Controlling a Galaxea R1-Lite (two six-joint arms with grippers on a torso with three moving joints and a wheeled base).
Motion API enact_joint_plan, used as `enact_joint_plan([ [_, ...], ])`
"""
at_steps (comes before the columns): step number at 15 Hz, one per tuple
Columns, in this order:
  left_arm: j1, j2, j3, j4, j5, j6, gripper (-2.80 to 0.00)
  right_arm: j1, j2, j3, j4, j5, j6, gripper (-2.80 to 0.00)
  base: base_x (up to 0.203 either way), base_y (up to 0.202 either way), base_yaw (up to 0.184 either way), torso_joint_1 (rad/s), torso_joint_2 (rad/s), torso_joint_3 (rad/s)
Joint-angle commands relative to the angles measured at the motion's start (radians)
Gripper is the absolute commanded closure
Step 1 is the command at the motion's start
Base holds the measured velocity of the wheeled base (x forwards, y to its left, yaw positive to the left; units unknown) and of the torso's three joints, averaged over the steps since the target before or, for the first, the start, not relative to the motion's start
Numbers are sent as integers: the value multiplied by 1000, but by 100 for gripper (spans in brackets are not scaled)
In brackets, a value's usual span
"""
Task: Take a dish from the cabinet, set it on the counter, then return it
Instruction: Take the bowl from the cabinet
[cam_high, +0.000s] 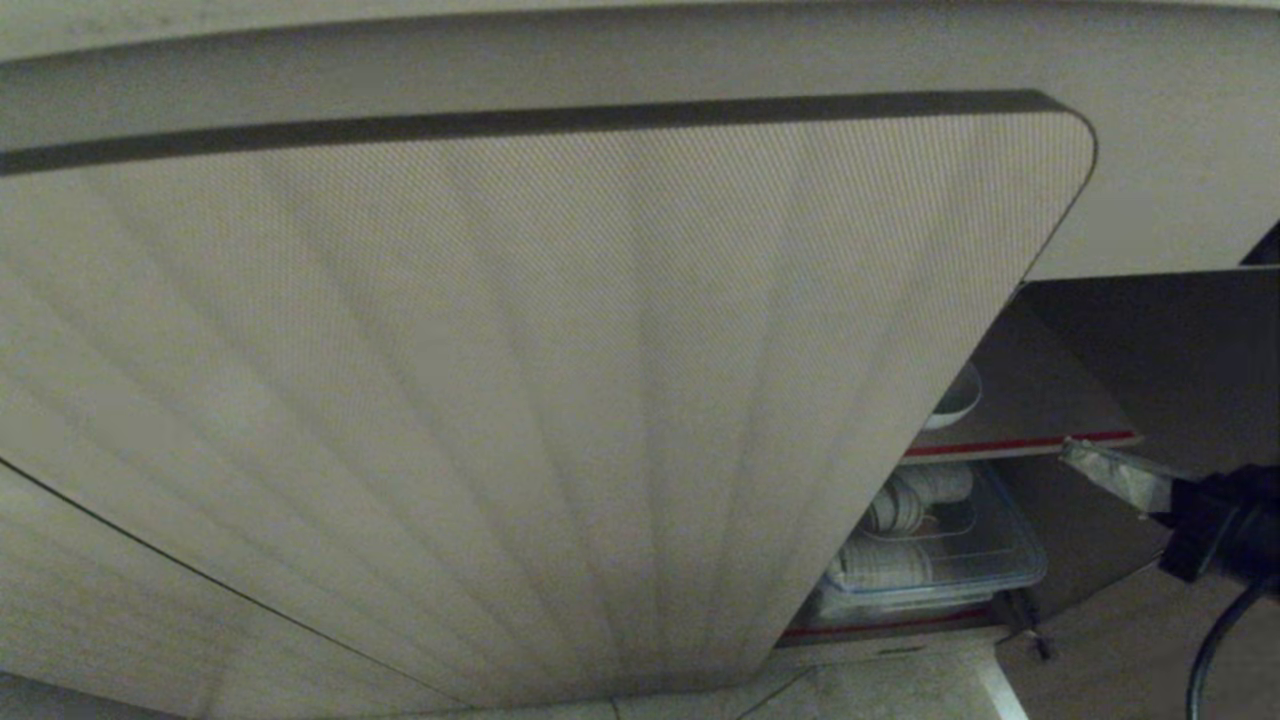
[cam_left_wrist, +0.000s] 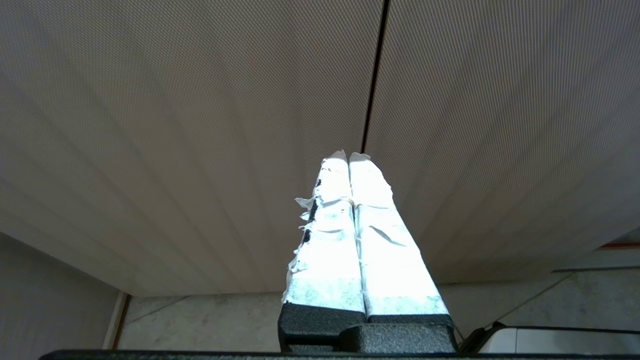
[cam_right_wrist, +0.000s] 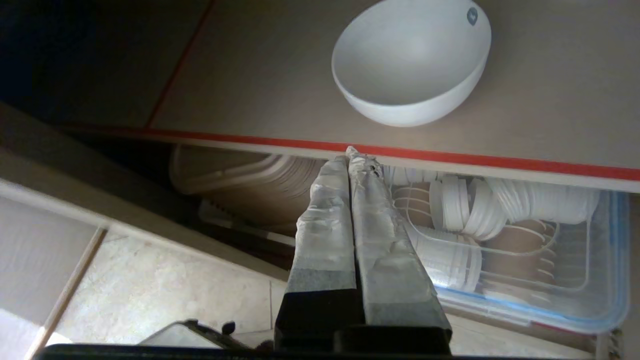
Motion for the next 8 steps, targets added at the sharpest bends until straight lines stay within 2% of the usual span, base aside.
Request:
enact_joint_plan([
  [1,0,0,0,0,0,-1,0,0,63,0,-45,4,51,0,0,0,0,0,0,0],
  [2,0,0,0,0,0,-1,0,1,71,1,-53,5,84,0,0,0,0,0,0,0],
  [6,0,0,0,0,0,-1,0,-1,88,22,-55,7,112,0,0,0,0,0,0,0],
  [8,0,0,0,0,0,-1,0,0,90,18,-55,9,163,0,0,0,0,0,0,0],
])
